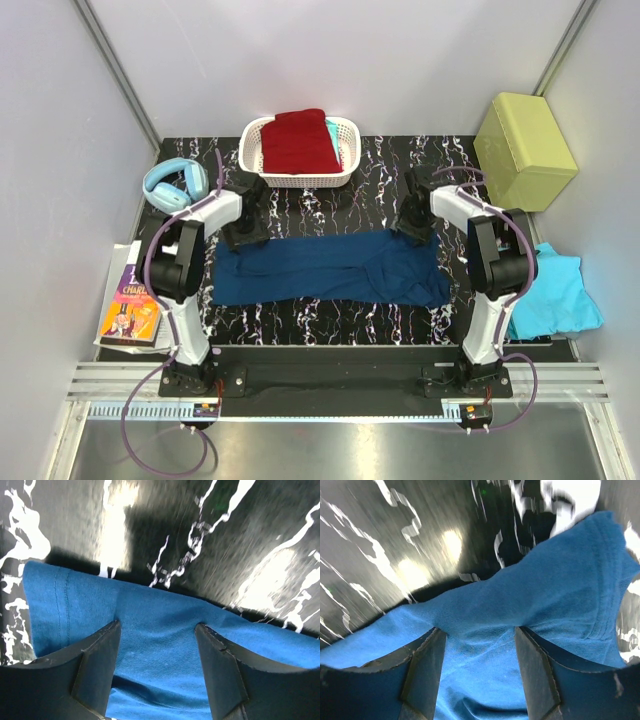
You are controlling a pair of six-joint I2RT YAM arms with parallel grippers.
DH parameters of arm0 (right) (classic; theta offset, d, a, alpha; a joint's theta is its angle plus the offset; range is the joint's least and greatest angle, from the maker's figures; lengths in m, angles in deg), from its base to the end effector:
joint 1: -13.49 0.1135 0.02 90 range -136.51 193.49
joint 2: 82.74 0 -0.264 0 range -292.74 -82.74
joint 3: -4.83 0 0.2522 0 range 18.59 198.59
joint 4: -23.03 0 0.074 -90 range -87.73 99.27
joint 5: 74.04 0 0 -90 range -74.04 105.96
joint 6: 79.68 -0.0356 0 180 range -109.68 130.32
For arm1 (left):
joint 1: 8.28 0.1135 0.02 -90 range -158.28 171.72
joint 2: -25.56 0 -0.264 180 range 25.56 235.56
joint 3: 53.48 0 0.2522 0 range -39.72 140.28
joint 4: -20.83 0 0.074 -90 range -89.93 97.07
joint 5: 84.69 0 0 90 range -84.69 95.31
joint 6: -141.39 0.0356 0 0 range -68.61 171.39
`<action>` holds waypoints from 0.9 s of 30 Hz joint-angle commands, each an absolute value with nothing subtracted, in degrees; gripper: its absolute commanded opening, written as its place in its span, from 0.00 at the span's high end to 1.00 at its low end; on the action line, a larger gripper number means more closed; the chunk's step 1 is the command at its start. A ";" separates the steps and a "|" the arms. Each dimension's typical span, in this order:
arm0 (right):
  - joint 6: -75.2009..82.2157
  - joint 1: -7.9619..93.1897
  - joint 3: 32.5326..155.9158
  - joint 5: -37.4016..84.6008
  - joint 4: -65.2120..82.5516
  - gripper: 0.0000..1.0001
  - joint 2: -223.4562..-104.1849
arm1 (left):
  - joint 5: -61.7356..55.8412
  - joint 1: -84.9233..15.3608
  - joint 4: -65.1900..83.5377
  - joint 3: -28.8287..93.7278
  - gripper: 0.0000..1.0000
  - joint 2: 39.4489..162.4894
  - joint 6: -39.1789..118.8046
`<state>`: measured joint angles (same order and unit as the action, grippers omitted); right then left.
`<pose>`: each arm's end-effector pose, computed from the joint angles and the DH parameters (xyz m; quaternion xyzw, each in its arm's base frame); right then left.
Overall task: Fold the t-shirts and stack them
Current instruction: Rotate the tshirt 90 degrees
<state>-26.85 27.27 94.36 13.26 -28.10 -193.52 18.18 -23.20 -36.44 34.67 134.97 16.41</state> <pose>0.3713 0.0893 0.1645 0.2038 0.9667 0.0448 0.1482 0.3541 -0.0862 0.1645 -0.1832 0.9717 0.0592 0.1371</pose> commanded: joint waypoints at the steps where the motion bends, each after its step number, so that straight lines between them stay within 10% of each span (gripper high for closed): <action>1: -27.03 25.53 101.02 11.21 -28.08 0.37 -196.72 | 17.44 -22.52 -37.40 39.64 0.34 138.23 16.76; 24: -24.04 24.73 99.54 13.75 -28.18 0.32 -186.72 | 22.28 -24.28 -39.25 37.81 0.32 125.05 16.77; 27: -24.74 25.52 97.79 14.37 -26.95 0.58 -185.75 | 20.96 -24.98 -37.41 34.47 0.37 124.97 16.41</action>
<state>-24.24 24.73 100.11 13.24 -28.80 -188.34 20.78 -24.23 -38.62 38.58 124.41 16.63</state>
